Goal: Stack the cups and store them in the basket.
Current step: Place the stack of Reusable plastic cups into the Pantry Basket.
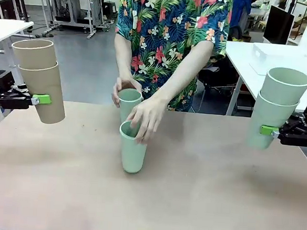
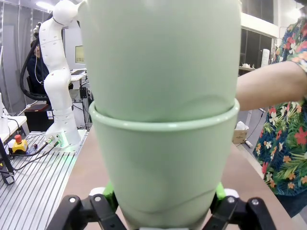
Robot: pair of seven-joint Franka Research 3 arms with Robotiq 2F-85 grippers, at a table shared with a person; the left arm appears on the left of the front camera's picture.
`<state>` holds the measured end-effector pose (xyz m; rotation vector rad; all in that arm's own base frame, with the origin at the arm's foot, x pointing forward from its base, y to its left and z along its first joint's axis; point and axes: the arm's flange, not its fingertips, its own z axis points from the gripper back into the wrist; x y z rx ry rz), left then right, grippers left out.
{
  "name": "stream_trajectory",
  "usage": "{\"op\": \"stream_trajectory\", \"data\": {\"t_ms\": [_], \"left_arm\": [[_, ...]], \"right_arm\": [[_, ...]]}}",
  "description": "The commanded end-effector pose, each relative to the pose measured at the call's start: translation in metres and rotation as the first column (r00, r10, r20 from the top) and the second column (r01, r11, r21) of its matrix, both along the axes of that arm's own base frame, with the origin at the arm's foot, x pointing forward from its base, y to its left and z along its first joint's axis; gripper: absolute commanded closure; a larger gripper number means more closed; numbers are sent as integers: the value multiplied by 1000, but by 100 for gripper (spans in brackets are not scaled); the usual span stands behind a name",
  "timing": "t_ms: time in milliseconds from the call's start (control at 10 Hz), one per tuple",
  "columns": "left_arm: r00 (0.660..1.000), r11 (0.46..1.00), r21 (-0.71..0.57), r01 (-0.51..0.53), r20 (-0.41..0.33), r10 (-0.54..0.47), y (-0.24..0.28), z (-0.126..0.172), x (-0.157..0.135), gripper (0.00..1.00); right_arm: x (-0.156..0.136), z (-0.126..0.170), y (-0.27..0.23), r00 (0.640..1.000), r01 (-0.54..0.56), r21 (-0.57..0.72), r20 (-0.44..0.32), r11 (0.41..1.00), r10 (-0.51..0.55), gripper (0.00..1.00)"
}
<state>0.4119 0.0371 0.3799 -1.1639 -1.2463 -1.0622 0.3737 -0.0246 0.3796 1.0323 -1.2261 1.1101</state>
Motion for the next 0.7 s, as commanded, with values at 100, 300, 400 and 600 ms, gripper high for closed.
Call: {"op": "stream_trajectory", "data": {"t_ms": [100, 300, 400, 600], "left_arm": [[1000, 1000, -1, 2, 6, -2, 0, 2, 0, 15], [1000, 1000, -1, 2, 6, -2, 0, 2, 0, 15], [1000, 1000, -1, 2, 6, -2, 0, 2, 0, 15], [1000, 1000, -1, 2, 6, -2, 0, 2, 0, 15]], "right_arm": [[0, 3, 0, 1000, 2, -3, 11, 1000, -2, 15], [0, 3, 0, 1000, 2, -3, 11, 1000, -2, 15], [0, 3, 0, 1000, 2, -3, 11, 1000, -2, 15], [0, 3, 0, 1000, 2, -3, 11, 1000, -2, 15]]}}
